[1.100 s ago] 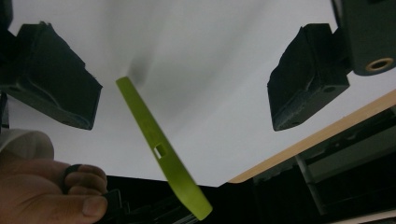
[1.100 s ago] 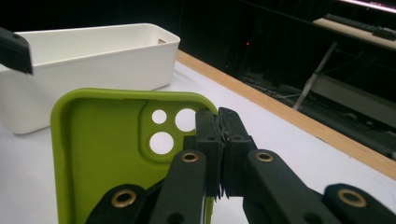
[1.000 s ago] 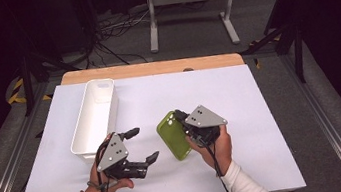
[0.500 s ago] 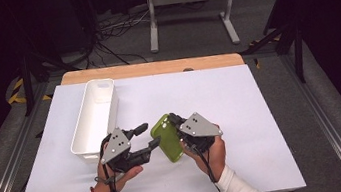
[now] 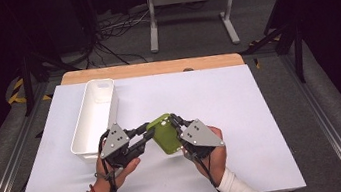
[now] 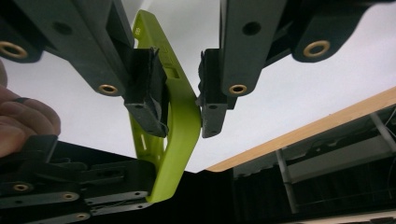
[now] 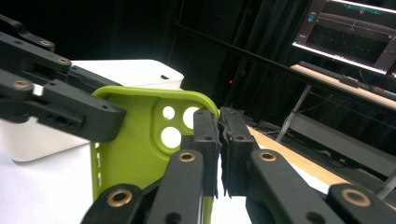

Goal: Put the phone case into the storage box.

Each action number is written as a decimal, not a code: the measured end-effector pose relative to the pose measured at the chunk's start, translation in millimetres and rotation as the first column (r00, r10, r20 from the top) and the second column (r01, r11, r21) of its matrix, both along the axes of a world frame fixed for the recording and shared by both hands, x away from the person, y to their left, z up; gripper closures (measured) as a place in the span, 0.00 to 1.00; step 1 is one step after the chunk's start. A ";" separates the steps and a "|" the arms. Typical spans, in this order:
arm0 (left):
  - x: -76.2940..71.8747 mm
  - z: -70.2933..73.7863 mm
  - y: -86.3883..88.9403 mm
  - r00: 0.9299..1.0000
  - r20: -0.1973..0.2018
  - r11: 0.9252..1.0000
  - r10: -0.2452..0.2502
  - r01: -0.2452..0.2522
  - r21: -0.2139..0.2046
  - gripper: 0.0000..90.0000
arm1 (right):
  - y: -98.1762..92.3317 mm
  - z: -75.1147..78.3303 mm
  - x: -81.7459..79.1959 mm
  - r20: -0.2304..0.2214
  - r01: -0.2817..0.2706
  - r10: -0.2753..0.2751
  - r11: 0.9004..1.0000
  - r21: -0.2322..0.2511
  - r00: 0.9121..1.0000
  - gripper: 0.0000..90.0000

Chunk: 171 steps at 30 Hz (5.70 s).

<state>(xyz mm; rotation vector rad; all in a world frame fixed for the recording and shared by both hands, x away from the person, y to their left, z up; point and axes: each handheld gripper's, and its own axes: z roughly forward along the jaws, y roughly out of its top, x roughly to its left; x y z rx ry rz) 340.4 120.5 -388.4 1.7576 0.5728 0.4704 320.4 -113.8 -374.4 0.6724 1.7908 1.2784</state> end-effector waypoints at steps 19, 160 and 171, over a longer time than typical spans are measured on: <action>-1.1 9.8 13.6 0.999 0.044 1.000 -0.007 0.006 0.028 0.86 | 2.3 3.4 -8.0 0.000 -0.069 0.069 0.998 -0.005 0.998 0.92; 14.2 57.3 152.6 0.937 0.207 0.959 0.282 -0.276 -0.061 0.87 | -90.4 -46.3 -18.2 -0.166 -0.032 0.020 0.997 -0.070 0.986 0.21; 19.8 52.8 156.0 0.934 0.200 0.955 0.296 -0.291 -0.055 0.86 | -90.3 -46.8 -17.7 -0.172 -0.034 0.022 0.997 -0.070 0.985 0.21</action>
